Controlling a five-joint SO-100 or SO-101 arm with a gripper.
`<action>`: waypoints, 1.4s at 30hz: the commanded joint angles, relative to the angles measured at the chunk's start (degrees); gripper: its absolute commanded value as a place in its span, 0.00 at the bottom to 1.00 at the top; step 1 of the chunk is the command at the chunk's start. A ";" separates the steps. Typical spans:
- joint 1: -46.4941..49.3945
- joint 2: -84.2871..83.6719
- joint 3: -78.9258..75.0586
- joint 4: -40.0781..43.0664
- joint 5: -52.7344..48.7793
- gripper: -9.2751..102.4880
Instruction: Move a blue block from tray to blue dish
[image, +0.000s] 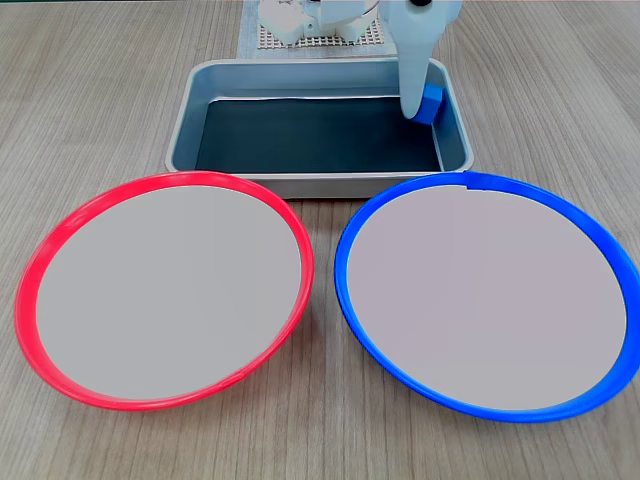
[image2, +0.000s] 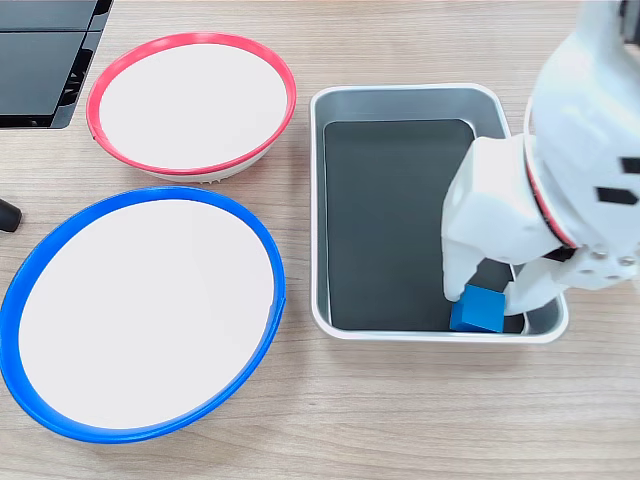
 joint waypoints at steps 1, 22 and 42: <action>-1.85 8.00 -2.37 2.02 9.84 0.08; 4.92 -23.64 -26.19 -31.11 79.45 0.08; 10.28 -36.83 -43.86 -30.59 84.55 0.36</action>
